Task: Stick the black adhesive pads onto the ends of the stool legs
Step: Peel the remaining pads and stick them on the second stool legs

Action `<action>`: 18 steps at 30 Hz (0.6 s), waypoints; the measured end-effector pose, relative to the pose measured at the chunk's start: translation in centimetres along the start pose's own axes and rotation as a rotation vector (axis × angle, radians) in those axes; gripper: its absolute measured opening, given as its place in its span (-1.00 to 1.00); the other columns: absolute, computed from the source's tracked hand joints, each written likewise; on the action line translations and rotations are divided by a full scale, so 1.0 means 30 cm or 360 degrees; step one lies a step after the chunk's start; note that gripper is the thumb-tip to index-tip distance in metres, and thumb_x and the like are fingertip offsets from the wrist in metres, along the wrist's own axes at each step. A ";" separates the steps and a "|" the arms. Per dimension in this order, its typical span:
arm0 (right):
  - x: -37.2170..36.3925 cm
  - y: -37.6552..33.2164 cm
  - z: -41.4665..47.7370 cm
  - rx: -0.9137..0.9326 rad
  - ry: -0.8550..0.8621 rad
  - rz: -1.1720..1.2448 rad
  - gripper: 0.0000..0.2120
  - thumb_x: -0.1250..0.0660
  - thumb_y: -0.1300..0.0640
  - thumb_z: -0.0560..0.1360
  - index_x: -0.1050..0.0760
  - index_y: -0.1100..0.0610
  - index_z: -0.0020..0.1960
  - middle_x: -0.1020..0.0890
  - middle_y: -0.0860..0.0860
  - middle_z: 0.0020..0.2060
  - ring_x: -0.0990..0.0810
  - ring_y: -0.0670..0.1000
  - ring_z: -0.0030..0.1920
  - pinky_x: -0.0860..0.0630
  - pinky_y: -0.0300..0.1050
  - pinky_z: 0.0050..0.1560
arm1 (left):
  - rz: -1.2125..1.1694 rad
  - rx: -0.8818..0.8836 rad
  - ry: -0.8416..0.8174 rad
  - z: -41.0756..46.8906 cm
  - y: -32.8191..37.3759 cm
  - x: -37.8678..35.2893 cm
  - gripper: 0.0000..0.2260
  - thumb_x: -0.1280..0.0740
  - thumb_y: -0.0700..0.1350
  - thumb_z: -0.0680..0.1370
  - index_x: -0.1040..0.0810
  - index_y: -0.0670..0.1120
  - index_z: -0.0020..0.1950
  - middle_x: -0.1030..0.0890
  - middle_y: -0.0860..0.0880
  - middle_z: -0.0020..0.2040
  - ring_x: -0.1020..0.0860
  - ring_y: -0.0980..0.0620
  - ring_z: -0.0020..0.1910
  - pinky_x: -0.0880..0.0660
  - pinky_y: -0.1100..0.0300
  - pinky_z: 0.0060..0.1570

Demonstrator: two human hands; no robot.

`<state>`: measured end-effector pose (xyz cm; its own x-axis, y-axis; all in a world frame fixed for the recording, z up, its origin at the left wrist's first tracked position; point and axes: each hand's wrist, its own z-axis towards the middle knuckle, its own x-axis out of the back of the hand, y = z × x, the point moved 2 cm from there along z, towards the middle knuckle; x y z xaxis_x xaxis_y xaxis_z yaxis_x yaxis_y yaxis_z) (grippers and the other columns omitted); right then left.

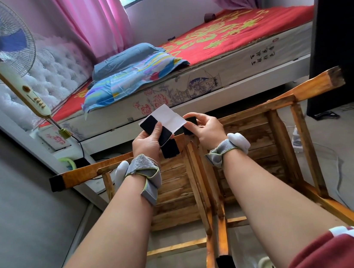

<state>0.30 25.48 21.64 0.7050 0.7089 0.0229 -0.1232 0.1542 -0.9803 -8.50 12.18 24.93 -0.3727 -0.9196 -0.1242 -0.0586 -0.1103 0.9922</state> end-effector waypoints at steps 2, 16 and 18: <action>0.021 -0.001 0.001 0.0001 -0.0184 0.0034 -0.71 -0.42 0.11 0.45 -0.55 0.00 0.17 -0.63 0.06 0.03 -0.60 0.08 0.11 -0.54 0.02 0.20 | 0.0011 0.0009 0.0013 -0.004 0.003 -0.003 -0.88 -0.43 -0.06 0.42 -0.59 -0.07 -0.12 -0.66 -0.17 -0.01 -0.63 -0.16 -0.03 -0.58 -0.04 -0.02; 0.025 -0.017 -0.013 0.0011 -0.0186 -0.0214 -0.61 -0.41 0.12 0.45 -0.48 -0.06 0.26 -0.60 0.06 0.14 -0.57 0.07 0.15 -0.52 0.03 0.22 | 0.0219 -0.0226 0.0084 -0.060 0.031 -0.007 -0.81 -0.41 -0.08 0.44 -0.58 -0.14 -0.02 -0.66 -0.14 -0.02 -0.66 -0.04 -0.12 -0.61 0.13 -0.18; 0.029 -0.018 -0.021 -0.0050 -0.0156 -0.0199 -0.52 -0.42 0.11 0.44 -0.42 -0.03 0.33 -0.58 0.10 0.19 -0.56 0.08 0.19 -0.50 0.05 0.24 | 0.0225 -0.0391 0.0104 -0.105 0.041 0.006 -0.86 -0.40 -0.11 0.46 -0.58 -0.15 -0.05 -0.67 -0.07 -0.13 -0.67 0.05 -0.27 -0.57 0.26 -0.40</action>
<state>1.41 25.58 22.08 0.6417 0.7496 0.1624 -0.0161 0.2249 -0.9742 -5.71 10.69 26.17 -0.3001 -0.9539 0.0085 0.2187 -0.0601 0.9739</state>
